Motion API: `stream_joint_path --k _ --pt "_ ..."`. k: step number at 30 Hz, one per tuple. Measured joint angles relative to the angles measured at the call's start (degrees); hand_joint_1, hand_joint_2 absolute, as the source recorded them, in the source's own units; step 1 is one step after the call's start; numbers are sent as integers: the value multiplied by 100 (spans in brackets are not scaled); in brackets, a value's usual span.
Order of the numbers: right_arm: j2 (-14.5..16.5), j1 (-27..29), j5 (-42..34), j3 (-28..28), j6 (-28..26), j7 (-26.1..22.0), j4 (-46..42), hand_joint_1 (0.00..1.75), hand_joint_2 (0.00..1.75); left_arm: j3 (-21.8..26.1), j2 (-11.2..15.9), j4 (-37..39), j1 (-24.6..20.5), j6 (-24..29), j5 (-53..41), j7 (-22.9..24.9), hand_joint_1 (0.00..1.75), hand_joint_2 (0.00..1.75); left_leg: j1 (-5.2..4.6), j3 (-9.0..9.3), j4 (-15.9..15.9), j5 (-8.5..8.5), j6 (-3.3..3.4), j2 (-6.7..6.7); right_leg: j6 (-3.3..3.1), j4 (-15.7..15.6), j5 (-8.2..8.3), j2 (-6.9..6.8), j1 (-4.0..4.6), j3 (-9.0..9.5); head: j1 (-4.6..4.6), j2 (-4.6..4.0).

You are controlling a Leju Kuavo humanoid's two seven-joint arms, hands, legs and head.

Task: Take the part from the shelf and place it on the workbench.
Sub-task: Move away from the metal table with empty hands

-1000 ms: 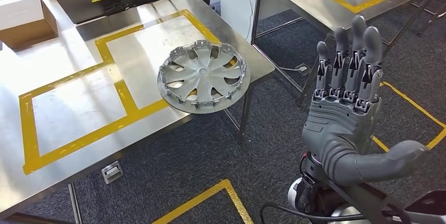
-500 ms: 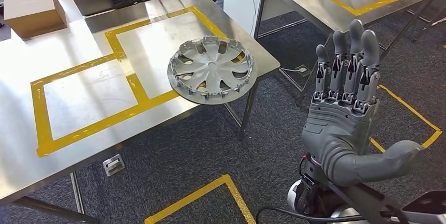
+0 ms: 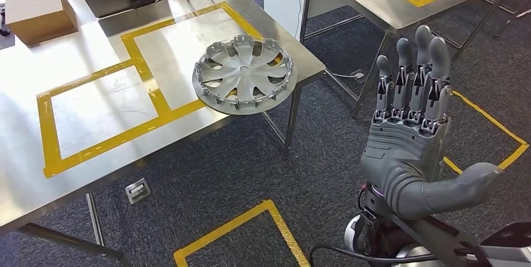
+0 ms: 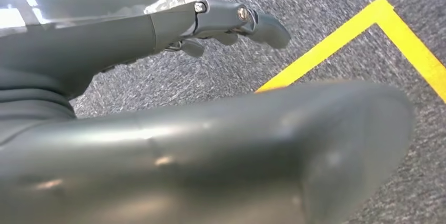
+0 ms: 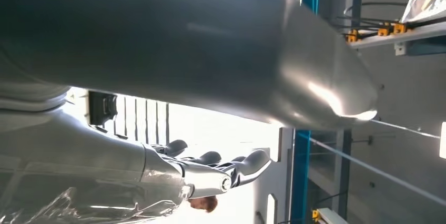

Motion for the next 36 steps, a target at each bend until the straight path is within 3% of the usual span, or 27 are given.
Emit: stream_joint_path --k 2,3,4,5,7,9,13,15,17,18,19,20,23,25,27,29,30,32,34,35,36 --pt "2 1 0 1 1 0 7 0 0 0 1 0 2 1 2 0 0 0 19 -238 724 -428 -45 -1 -22 18 43 -9 2 -71 -14 0" --pt "2 3 0 1 1 0 11 0 0 0 2 0 5 1 4 0 0 0 25 -308 997 -538 -59 -1 -20 36 61 -11 3 -112 -15 0" --pt "2 5 0 1 2 0 15 0 0 0 2 0 8 1 7 0 0 0 30 -294 1091 -543 -66 0 -14 59 76 -10 2 -155 -15 0" --pt "2 8 -2 1 2 0 17 0 0 0 2 0 9 1 9 0 0 0 34 -171 960 -446 -67 -1 -5 85 88 -7 0 -195 -15 0" --pt "3 11 -6 1 4 0 19 0 0 0 3 0 4 2 11 -1 0 0 39 271 258 -143 -52 -3 20 131 103 -1 -4 -251 -18 0" --pt "5 7 -10 0 5 0 20 0 0 0 4 0 -8 3 12 -8 0 0 30 566 -302 2 -11 -9 74 176 122 5 14 -305 -19 0" --pt "5 11 -25 -3 5 0 26 0 0 -1 4 0 8 4 15 -18 0 0 20 543 -435 67 136 -2 228 220 139 7 13 -391 -14 0" --pt "4 12 -25 -10 5 -1 26 0 0 0 3 0 4 4 15 -24 0 0 38 501 -460 125 212 10 277 564 -143 15 2 -532 12 0" --pt "2 20 -26 -20 5 -1 27 0 0 0 3 0 -2 4 17 -32 0 0 25 443 -455 164 249 16 305 1280 -564 17 -5 -794 37 0" --pt "1 27 -26 -24 5 -1 28 0 0 0 4 0 0 4 19 -34 0 0 16 416 -450 180 255 18 313 1590 -693 17 -6 -895 38 0" --pt "-1 31 -26 -28 4 -1 30 0 0 0 5 0 2 4 24 -35 0 0 8 392 -443 194 256 20 313 1736 -718 17 -6 -919 39 0" --pt "-1 33 -26 -33 4 -1 31 0 0 0 5 0 4 4 28 -35 0 0 1 375 -437 204 254 21 304 1662 -635 17 -5 -838 39 0" --pt "-1 30 -27 -55 3 -1 32 0 0 0 1 0 0 6 36 -37 0 0 -18 344 -404 221 227 19 227 609 -142 16 14 -245 38 0" --pt "-1 27 -31 -65 3 -1 34 0 0 0 -1 -1 -6 10 40 -39 0 0 -27 287 -376 249 176 21 177 224 -47 16 41 -85 35 0" --pt "-1 26 -33 -76 4 -2 36 0 0 0 -2 -1 -6 12 46 -40 0 0 -27 230 -369 292 105 26 135 170 -39 21 47 -113 38 0" --pt "1 25 -33 -91 5 -2 36 0 0 0 -1 -1 -4 13 50 -45 0 0 -27 180 -277 183 40 16 72 113 10 11 19 -134 30 0" --pt "2 25 -35 -96 5 -2 37 0 0 0 1 -1 -4 12 53 -48 0 0 -23 121 -102 26 11 7 36 88 40 1 4 -143 20 0" --pt "3 26 -40 -100 5 -1 41 0 0 0 3 -1 -1 11 58 -52 0 0 -1 -95 563 -411 -43 1 1 87 81 -14 0 -177 4 0" --pt "4 29 -44 -101 5 0 48 0 0 0 4 0 6 10 62 -53 0 0 17 -236 1101 -632 -78 1 -1 107 115 -19 4 -234 1 0" --pt "4 30 -45 -102 5 0 50 0 0 -1 4 0 8 10 64 -53 0 0 23 -177 1088 -584 -85 2 6 122 132 -17 3 -265 1 0" --pt "4 31 -46 -102 5 0 51 0 0 -1 4 0 9 10 65 -53 0 0 29 -15 851 -441 -86 2 16 138 145 -13 0 -292 1 0"
